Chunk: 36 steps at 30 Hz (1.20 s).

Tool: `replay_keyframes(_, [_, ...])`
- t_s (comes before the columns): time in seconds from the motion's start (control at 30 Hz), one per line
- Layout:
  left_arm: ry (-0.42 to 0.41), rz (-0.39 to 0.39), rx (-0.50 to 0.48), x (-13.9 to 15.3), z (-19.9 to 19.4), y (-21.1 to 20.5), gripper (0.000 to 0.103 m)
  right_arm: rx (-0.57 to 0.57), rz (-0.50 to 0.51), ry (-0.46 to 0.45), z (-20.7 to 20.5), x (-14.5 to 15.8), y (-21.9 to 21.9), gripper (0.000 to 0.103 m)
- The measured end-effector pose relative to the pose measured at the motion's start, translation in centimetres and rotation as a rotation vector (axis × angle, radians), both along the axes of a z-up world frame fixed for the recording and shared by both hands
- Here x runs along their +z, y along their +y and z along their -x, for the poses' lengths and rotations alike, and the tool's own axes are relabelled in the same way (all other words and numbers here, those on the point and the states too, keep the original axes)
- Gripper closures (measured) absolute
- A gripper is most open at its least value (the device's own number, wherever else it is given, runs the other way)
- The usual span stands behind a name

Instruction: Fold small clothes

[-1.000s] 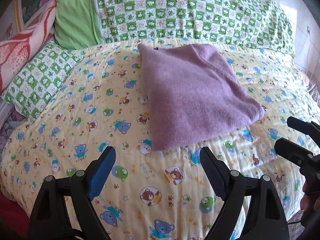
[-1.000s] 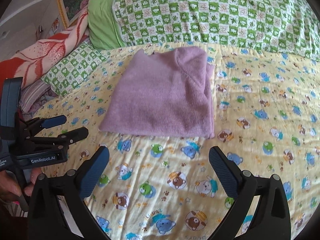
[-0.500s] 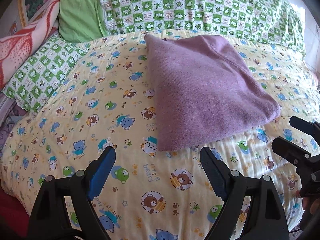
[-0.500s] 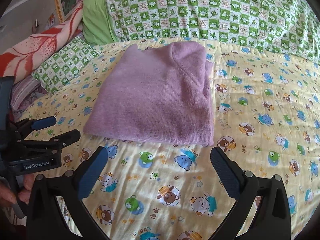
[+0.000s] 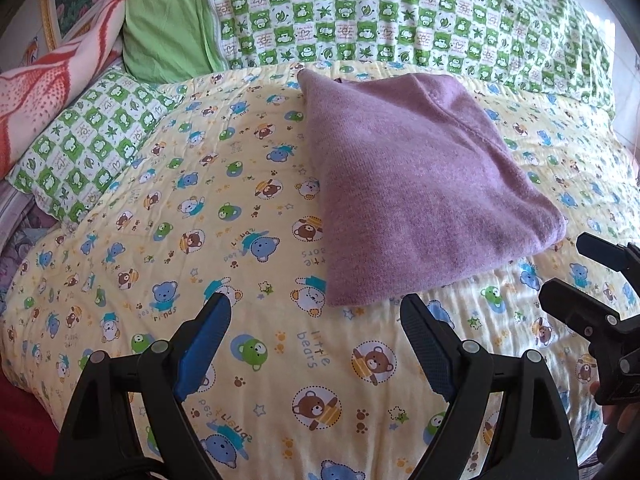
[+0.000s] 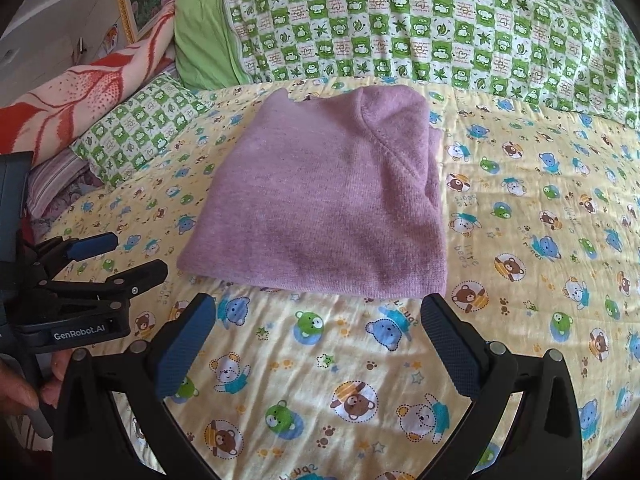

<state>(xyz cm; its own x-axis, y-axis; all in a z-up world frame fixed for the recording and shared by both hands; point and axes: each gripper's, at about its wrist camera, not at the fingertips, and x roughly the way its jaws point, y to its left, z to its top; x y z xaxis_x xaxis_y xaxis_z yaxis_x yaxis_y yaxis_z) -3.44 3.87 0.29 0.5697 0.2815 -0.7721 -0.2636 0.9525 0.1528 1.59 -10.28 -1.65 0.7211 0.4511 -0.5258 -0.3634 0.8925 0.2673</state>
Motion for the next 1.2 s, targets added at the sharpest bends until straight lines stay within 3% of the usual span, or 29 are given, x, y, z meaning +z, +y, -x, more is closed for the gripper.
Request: replay_keyframes(1.2, [-0.006, 0.022, -0.017, 0.2, -1.8, 0.2, 0.013, -0.037, -0.013, 0.001, -1.7, 1.0, 0.0, 0.001])
